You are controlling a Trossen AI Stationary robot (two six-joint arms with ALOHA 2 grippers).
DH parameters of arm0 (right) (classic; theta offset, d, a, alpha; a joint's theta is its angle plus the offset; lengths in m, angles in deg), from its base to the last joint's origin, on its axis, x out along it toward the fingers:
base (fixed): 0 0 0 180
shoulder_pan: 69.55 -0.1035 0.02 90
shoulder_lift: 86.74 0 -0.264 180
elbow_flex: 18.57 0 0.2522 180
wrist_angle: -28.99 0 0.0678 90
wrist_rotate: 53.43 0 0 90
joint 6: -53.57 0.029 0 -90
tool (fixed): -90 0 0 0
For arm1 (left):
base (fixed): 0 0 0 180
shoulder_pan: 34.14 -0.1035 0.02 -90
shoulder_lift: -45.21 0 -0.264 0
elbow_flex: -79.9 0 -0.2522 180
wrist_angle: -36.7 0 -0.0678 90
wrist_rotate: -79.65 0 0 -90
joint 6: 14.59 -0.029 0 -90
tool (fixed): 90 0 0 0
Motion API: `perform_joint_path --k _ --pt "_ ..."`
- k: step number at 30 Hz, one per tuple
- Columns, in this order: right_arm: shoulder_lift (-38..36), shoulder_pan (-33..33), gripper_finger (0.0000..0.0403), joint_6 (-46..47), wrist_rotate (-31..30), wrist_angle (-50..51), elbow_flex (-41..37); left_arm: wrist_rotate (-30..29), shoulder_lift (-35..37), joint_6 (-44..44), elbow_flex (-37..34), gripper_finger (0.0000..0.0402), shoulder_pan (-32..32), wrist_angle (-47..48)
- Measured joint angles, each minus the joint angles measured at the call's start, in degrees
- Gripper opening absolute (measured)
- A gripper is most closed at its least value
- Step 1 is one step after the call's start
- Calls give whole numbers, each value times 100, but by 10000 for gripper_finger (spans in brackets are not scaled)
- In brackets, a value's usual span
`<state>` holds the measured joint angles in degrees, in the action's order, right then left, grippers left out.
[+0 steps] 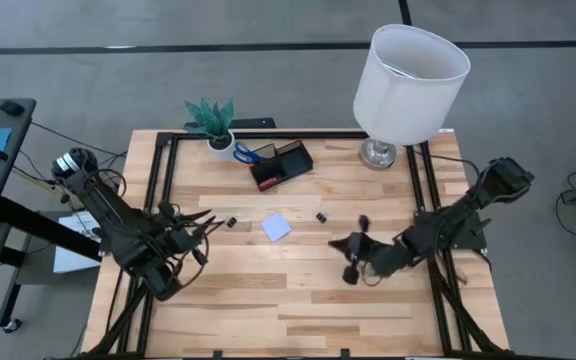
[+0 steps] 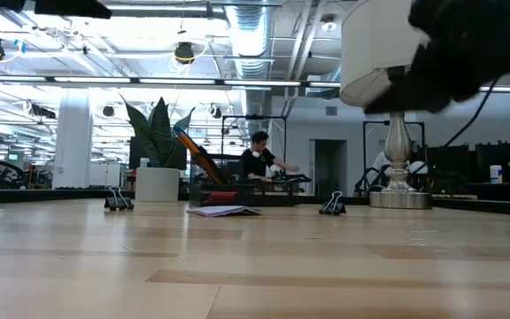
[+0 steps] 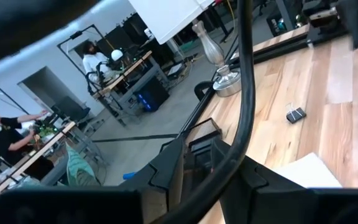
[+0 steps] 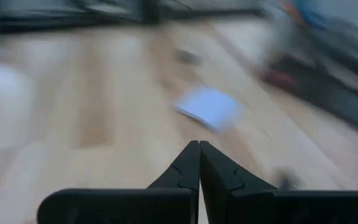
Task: Pick and place office supplies into organizer
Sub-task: Put the right binder clip into the desk organizer
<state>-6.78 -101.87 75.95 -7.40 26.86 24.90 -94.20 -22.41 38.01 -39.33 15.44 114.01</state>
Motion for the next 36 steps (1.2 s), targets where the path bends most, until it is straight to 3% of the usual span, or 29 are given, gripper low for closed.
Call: perform_joint_path --k 3,7,14,22,36 --pt "-195 342 0 -1539 1209 -1427 -353 -21 144 -28 -203 75 7 -6" --pt "-350 912 0 -1936 1343 -1267 -524 -110 195 32 -457 75 4 6" --pt "-351 1996 0 -912 1217 -1080 -762 -55 193 79 -512 75 5 -137" --pt "-349 2123 10 -692 1244 -769 -764 70 193 71 -512 75 7 -393" --pt "-186 2123 150 434 1174 -649 -760 89 192 -225 -512 75 4 -522"
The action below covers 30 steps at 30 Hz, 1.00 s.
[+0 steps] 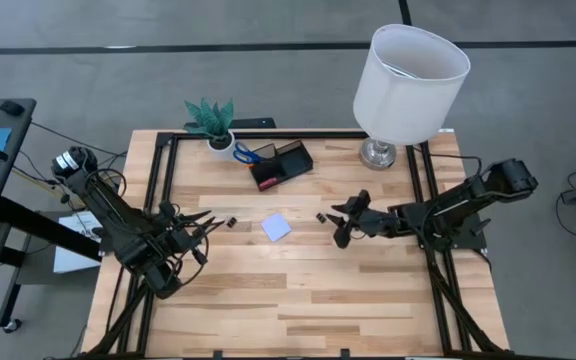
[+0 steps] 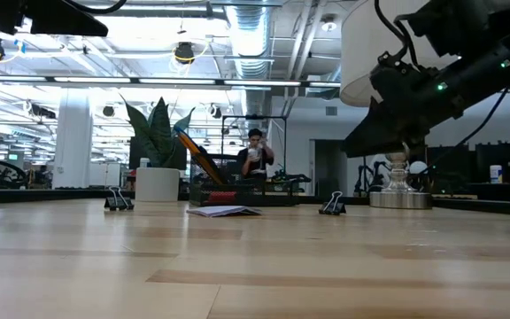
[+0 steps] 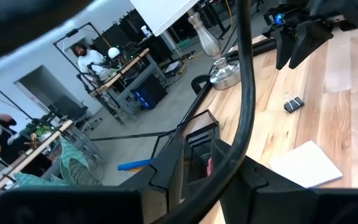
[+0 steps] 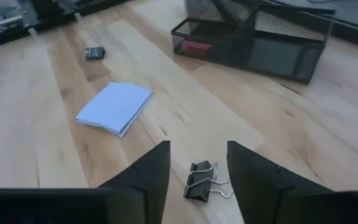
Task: Pick and place office supplies into organizer
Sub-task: Put the right binder clip into the desk organizer
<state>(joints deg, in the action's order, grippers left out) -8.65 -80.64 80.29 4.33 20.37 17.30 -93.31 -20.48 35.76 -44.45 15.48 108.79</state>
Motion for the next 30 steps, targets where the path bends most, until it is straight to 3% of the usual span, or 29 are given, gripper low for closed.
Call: perform_joint_path --k 8,12,17,30 --pt "94 0 180 837 -392 -80 -1 -34 -2 -143 2 75 0 0" --pt "550 0 178 1194 -402 -382 -13 -34 -2 -136 2 75 0 -2" --pt "1241 0 170 1221 -385 -1061 9 -21 -4 -136 4 75 0 -88" --pt "1887 0 164 1310 -364 -1153 245 12 -4 -125 4 75 0 -143"
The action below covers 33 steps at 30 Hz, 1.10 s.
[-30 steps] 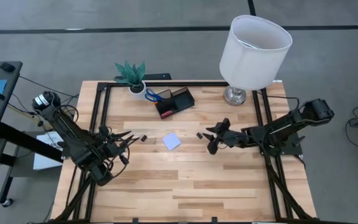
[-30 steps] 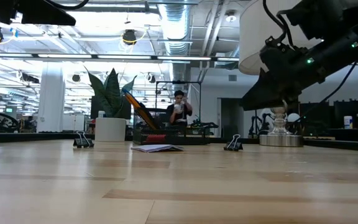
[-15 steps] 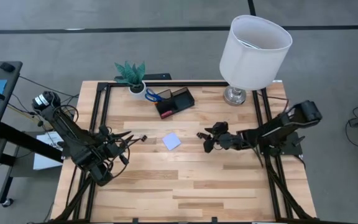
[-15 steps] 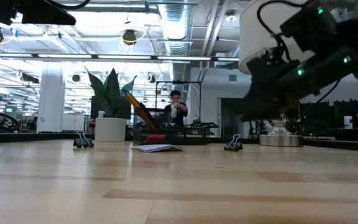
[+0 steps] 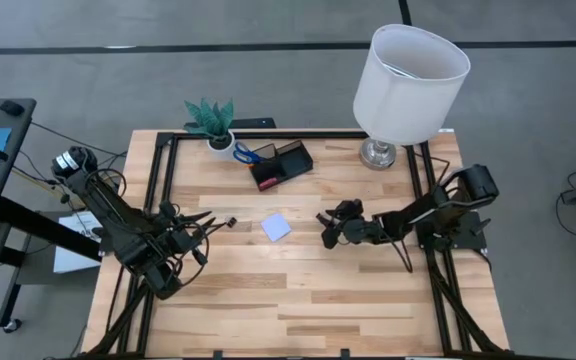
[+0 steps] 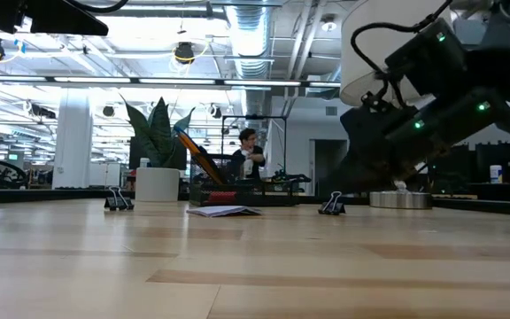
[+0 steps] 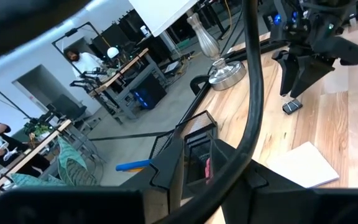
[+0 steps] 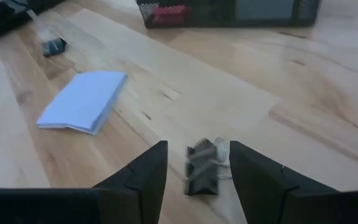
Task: Pick and place office supplies into organizer
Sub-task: Put the right binder clip into the desk organizer
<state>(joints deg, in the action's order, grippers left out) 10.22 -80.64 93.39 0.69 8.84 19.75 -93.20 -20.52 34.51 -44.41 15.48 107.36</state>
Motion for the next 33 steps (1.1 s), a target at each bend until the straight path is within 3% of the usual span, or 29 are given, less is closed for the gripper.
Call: perform_joint_path --k 13,17,23,33 --pt "189 145 156 88 -18 0 -7 2 0 -10 2 75 0 -50" --pt "187 259 118 84 -1 0 -7 2 0 -11 2 75 0 -50" --pt "166 401 13 44 252 -64 10 2 0 -15 2 75 0 -50" --pt "180 443 3 -489 600 -805 2 2 0 -22 2 75 0 -50"
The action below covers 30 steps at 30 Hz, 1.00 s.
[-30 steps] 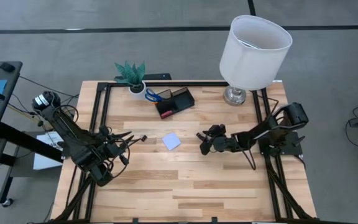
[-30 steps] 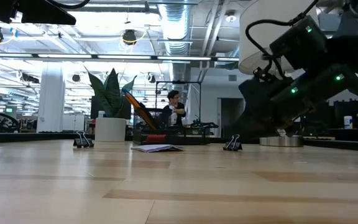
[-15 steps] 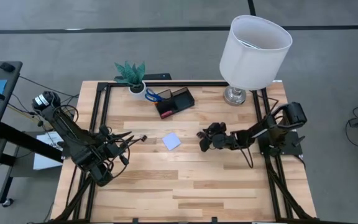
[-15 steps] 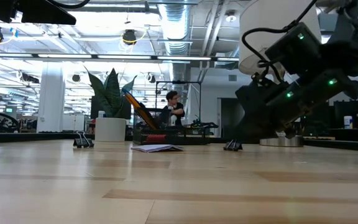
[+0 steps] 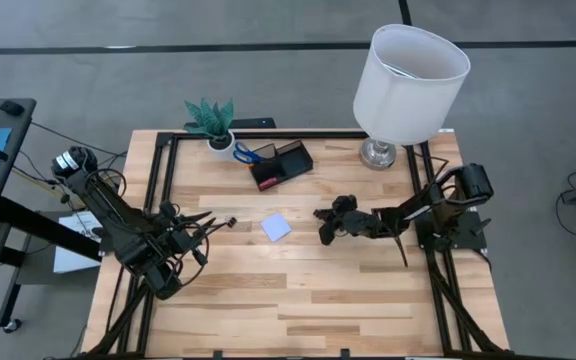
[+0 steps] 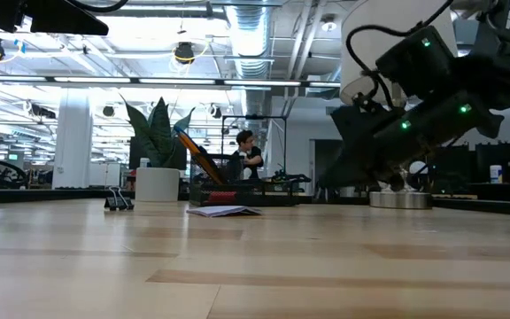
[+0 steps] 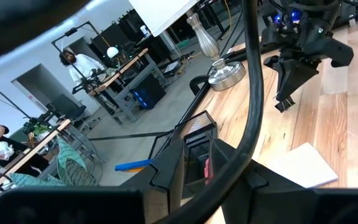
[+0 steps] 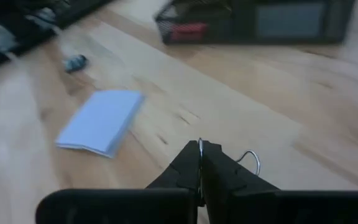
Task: Pick and place office supplies into organizer
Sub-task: Put the right binder clip into the desk organizer
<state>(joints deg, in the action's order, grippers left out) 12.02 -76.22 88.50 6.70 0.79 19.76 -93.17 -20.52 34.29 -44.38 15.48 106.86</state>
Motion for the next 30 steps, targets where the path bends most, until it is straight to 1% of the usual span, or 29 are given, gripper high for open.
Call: perform_joint_path --k 5,8,12,15,21,25,30 --pt "0 124 2 -524 289 -295 255 -2 0 -2 0 75 0 -1" --pt "0 326 1 -967 676 -372 571 5 0 -2 0 75 0 -2" --pt "0 634 1 -1592 1351 -315 1113 72 0 -2 0 75 0 -24" --pt "0 867 1 -2034 1742 66 1589 112 0 -2 0 75 0 -44" --pt "0 1281 1 -2718 2061 1176 2434 116 0 -2 0 75 0 -46" --pt "0 1506 0 -3001 2276 1331 2663 116 0 -2 0 75 0 -46" --pt "0 1835 0 -3044 2713 1412 2787 118 0 -2 0 75 0 -46"
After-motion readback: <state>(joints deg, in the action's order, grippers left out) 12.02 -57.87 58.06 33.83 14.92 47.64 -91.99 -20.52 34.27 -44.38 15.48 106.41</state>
